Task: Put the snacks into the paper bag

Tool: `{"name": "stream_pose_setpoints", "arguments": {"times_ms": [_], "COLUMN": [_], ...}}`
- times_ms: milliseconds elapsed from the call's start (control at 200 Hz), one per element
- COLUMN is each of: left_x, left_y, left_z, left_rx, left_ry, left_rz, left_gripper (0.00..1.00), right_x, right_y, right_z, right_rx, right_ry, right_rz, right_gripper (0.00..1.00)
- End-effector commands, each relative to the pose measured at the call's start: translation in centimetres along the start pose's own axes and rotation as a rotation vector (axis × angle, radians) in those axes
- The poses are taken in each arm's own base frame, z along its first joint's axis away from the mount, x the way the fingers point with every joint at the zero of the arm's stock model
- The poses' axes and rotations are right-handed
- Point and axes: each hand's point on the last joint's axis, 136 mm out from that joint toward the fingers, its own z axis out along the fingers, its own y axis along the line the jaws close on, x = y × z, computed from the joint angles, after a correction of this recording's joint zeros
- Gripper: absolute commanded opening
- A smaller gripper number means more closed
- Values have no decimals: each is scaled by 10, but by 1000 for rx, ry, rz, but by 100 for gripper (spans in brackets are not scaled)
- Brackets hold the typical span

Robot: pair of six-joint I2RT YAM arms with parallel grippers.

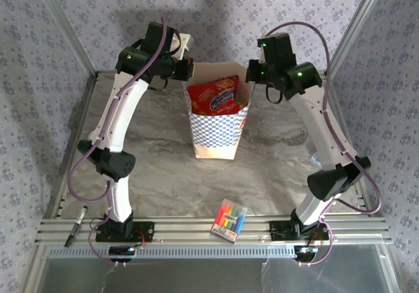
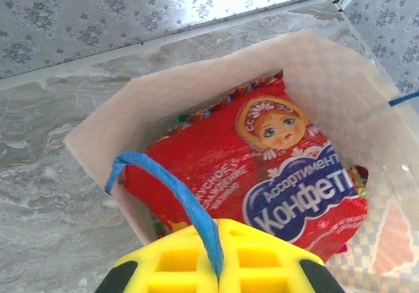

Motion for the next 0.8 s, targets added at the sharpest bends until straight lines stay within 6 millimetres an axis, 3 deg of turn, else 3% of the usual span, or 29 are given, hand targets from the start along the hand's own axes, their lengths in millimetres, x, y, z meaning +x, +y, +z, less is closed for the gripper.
{"name": "stream_pose_setpoints", "arguments": {"times_ms": [0,170,420,600,795], "left_x": [-26,-13,-20,-11,-1], "left_y": [-11,-6,25,32,37], "left_z": [-21,-23,-48,-42,-33], "left_rx": [13,-42,-145,-143,-153], "left_ry": [-117,-109,-170,-136,-105], "left_rz": [15,17,-2,-16,-30], "left_gripper": [0,0,0,0,6], "right_x": [-33,-19,-15,-6,4], "right_y": [2,-14,-8,-9,-17], "right_z": [-32,-17,-14,-11,-17], "right_rx": [-65,-58,-101,-103,-70], "right_ry": [-150,-95,-77,-58,-42], "right_rz": [30,75,95,114,127], "right_gripper": [0,0,0,0,29]}}
